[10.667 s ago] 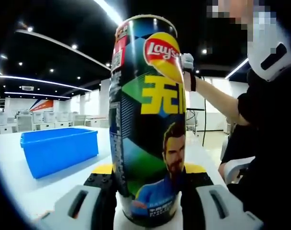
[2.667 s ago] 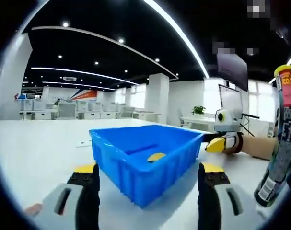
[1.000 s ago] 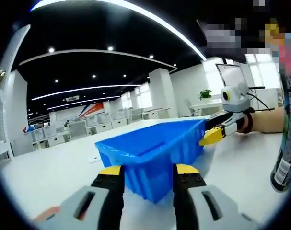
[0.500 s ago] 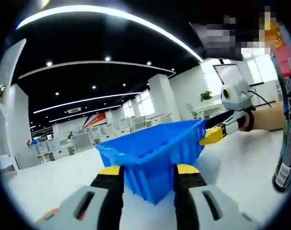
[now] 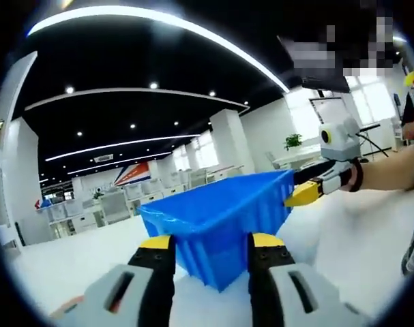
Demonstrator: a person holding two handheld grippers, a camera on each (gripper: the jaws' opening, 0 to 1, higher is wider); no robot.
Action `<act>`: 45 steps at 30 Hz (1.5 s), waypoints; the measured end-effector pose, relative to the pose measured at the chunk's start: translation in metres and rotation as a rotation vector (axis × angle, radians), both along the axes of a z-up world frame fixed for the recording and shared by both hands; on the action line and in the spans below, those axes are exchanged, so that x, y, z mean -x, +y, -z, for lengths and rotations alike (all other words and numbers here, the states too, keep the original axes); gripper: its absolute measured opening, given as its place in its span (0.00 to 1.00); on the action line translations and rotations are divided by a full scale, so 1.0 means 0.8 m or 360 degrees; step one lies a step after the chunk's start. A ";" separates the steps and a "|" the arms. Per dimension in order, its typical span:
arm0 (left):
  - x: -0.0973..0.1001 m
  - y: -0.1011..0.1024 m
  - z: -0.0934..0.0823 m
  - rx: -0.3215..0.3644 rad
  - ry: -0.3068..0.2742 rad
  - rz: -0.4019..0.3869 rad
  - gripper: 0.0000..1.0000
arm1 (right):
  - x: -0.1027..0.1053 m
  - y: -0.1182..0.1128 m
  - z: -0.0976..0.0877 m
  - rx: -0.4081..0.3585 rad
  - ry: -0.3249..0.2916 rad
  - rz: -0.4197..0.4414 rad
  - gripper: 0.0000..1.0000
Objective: Open the lid of the chip container on the table, take out the chips, place them into the box in front of the container, and close the lid
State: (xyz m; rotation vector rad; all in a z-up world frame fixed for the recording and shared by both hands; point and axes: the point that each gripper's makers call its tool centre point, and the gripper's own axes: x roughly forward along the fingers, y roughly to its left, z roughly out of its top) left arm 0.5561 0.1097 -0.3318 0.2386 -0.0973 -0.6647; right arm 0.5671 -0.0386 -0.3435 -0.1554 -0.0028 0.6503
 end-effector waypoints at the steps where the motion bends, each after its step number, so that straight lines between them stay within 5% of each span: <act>1: -0.007 0.000 0.004 -0.0011 0.0006 -0.0002 0.42 | -0.007 0.000 0.003 0.0008 0.0003 0.0002 0.44; 15: -0.031 0.011 0.086 -0.0077 0.0177 -0.0038 0.41 | -0.034 0.012 0.077 0.0107 0.0153 0.0003 0.45; 25: -0.027 0.011 0.081 -0.0077 0.0100 -0.0036 0.44 | -0.032 0.014 0.080 0.0034 0.0147 -0.0005 0.47; 28: -0.029 0.017 0.084 -0.0113 0.0094 -0.0079 0.57 | -0.030 0.009 0.092 0.0066 0.0198 -0.0014 0.46; 30: -0.030 0.021 0.086 -0.0090 0.0127 -0.0096 0.71 | -0.030 0.006 0.096 0.0094 0.0205 -0.0003 0.51; 35: -0.017 0.022 0.095 -0.0089 0.0186 -0.0096 0.79 | -0.015 0.007 0.091 0.0085 0.0148 -0.0051 0.75; 39: 0.004 0.021 0.107 -0.0167 0.0227 -0.0093 0.95 | 0.002 0.006 0.097 0.0181 0.0128 -0.0073 0.81; 45: 0.051 0.040 0.108 -0.0198 0.0279 -0.0097 0.95 | 0.036 -0.003 0.101 0.0240 0.0100 -0.0160 0.97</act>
